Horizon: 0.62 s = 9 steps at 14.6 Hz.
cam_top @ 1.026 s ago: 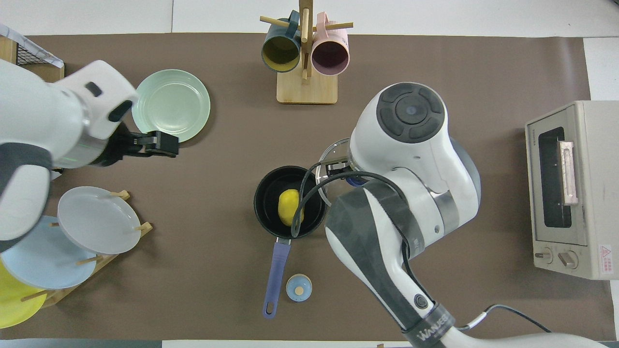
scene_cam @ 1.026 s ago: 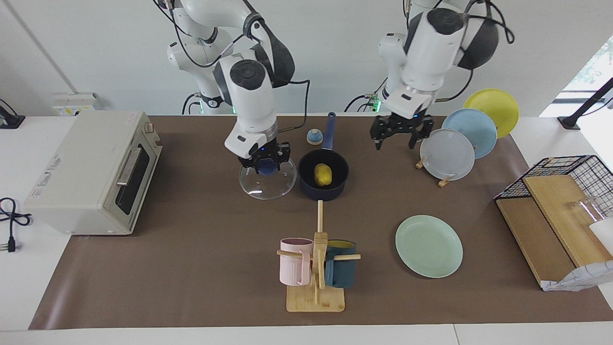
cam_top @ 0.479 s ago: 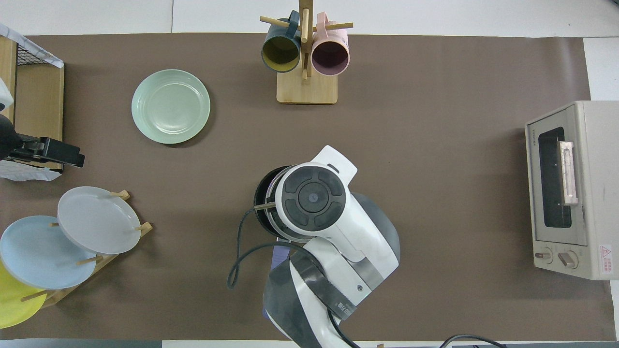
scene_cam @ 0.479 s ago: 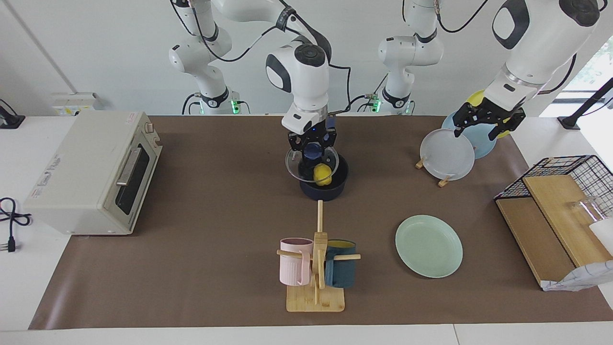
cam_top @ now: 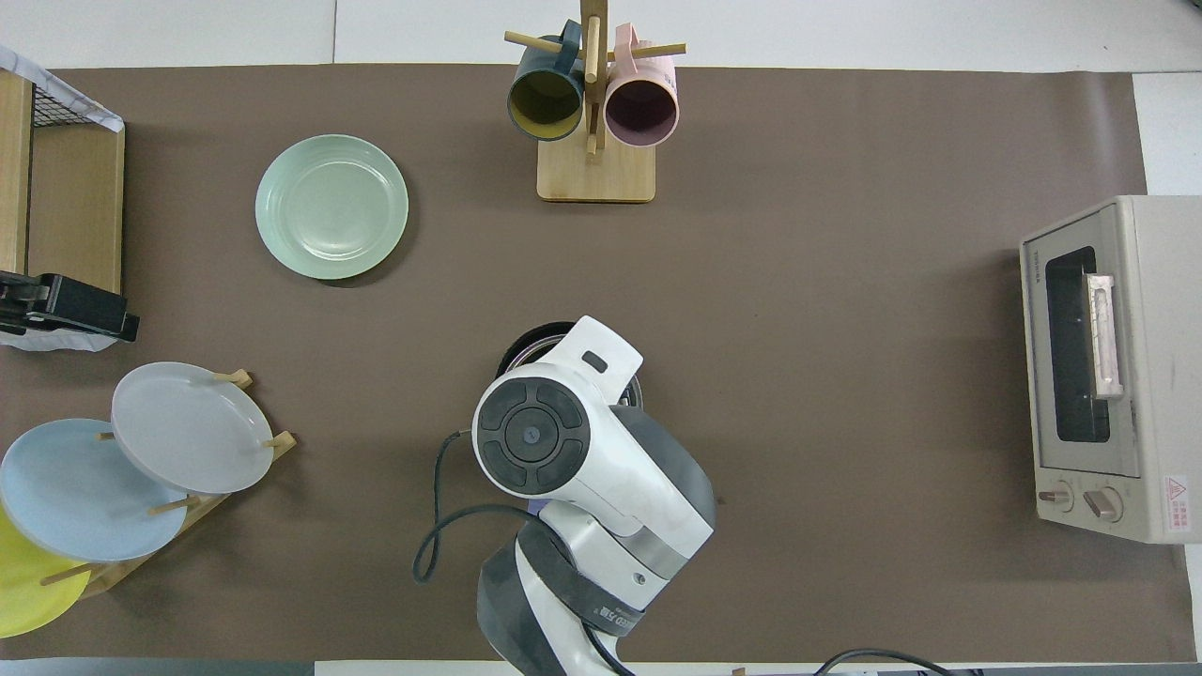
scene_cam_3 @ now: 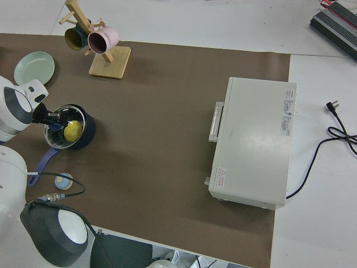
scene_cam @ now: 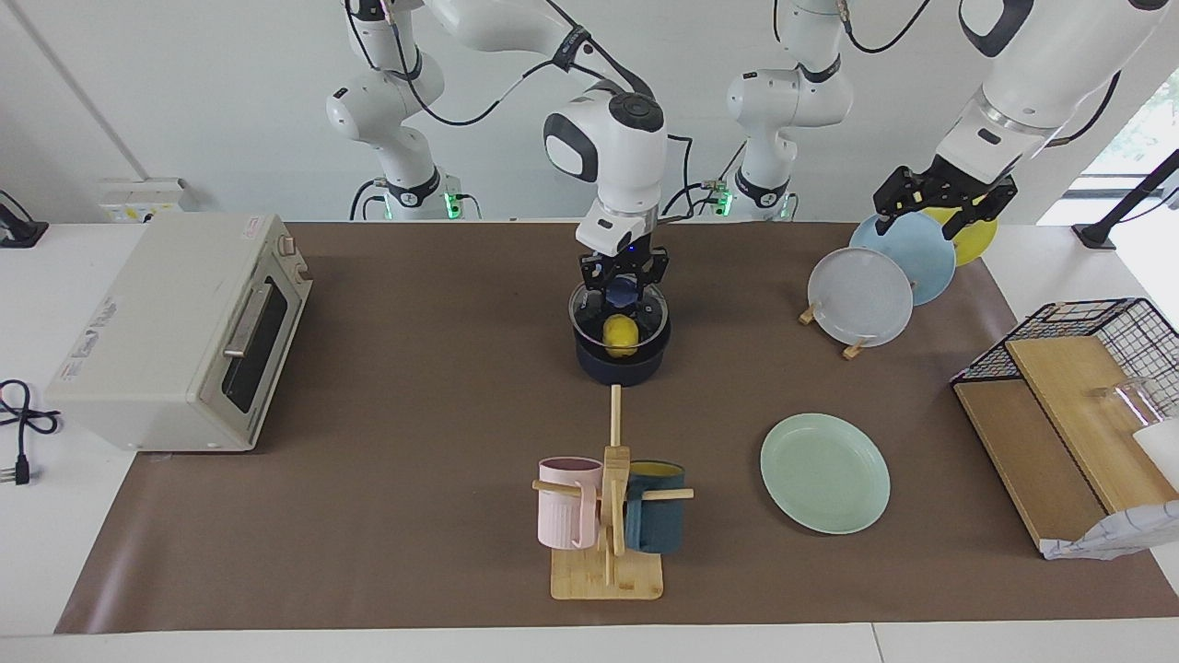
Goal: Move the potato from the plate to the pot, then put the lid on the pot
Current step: 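Withdraw the left gripper while the right gripper carries the lid over the saucepan, then lower the glass lid onto the saucepan with the right gripper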
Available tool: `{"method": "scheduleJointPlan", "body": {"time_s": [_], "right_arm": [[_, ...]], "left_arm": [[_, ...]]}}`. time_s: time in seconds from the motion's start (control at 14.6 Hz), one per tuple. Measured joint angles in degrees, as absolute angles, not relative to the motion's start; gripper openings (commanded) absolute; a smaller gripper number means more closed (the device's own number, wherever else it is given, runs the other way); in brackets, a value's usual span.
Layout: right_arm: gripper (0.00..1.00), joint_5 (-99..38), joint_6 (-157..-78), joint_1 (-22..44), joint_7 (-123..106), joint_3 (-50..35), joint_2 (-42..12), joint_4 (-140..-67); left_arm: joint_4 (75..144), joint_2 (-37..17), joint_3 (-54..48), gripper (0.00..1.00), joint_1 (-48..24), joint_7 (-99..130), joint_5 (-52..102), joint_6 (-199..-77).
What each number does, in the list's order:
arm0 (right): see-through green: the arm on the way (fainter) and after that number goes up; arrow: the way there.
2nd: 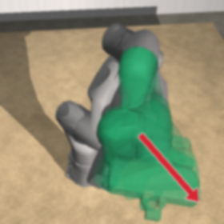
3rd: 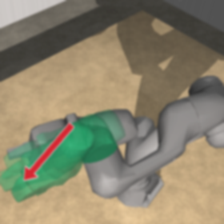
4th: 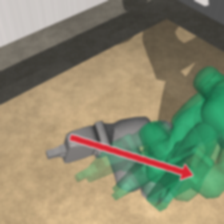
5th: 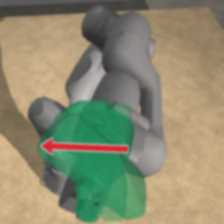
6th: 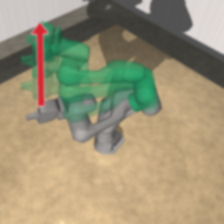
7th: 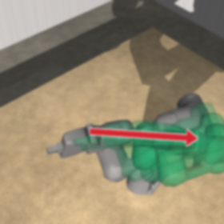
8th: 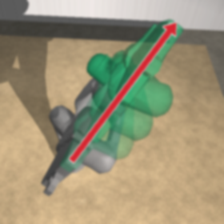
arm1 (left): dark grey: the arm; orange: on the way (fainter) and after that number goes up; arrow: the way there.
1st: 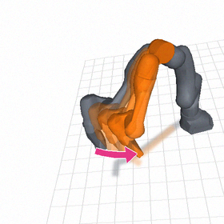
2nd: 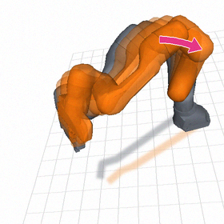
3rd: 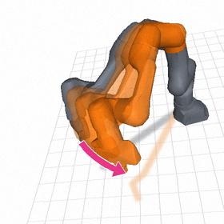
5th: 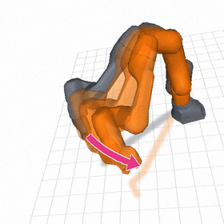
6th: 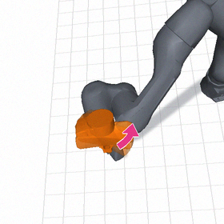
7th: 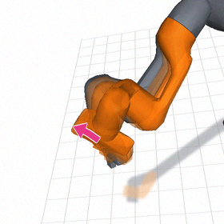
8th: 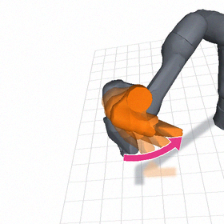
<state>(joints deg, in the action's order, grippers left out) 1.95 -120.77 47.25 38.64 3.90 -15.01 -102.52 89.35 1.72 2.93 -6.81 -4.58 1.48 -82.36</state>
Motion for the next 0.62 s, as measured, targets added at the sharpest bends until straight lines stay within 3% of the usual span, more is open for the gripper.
{"method": "scheduleJointPlan", "body": {"time_s": [0.62], "right_arm": [[0.00,1.94,-122.15,46.86,38.68,4.15,-15.35,-102.97]], "left_arm": [[89.68,1.79,0.71,1.00,-4.73,-4.04,1.46,-84.57]]}}
